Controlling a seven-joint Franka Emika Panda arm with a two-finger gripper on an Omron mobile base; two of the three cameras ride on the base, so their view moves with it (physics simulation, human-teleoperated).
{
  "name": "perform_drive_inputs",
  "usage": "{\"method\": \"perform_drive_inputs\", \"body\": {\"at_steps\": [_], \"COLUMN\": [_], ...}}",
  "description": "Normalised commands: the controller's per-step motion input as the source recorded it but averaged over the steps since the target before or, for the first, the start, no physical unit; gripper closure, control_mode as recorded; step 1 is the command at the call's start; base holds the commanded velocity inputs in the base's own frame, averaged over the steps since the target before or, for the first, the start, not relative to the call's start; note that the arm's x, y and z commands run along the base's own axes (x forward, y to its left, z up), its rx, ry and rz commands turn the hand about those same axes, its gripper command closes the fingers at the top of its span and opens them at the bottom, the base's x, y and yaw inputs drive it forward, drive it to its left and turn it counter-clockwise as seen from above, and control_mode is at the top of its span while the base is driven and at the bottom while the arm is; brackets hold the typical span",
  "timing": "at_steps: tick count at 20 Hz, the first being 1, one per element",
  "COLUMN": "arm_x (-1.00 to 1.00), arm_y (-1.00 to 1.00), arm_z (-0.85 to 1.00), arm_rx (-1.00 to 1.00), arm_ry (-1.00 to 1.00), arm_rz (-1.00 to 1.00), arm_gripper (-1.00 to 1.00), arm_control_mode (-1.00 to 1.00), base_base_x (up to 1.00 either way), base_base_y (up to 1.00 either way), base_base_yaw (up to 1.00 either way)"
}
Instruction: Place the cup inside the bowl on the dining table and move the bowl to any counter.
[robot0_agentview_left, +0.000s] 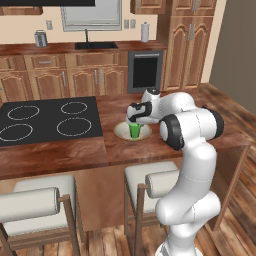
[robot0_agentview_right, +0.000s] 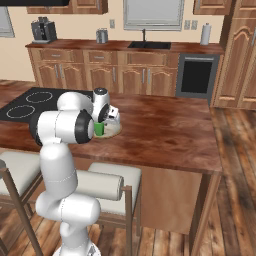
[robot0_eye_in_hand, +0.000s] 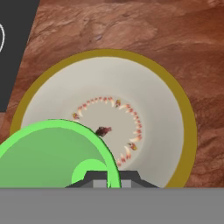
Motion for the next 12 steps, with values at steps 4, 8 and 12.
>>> {"method": "perform_drive_inputs", "body": {"at_steps": [4,8,12], "arm_x": [0.0,0.0,0.0], "arm_y": [0.0,0.0,0.0], "arm_z": [0.0,0.0,0.0], "arm_rx": [0.0,0.0,0.0], "arm_ry": [0.0,0.0,0.0], "arm_rz": [0.0,0.0,0.0], "arm_gripper": [1.0,-1.0,-1.0], "arm_control_mode": [-1.0,-1.0,-1.0], "base_base_x": [0.0,0.0,0.0], "base_base_y": [0.0,0.0,0.0], "base_base_yaw": [0.0,0.0,0.0]}}
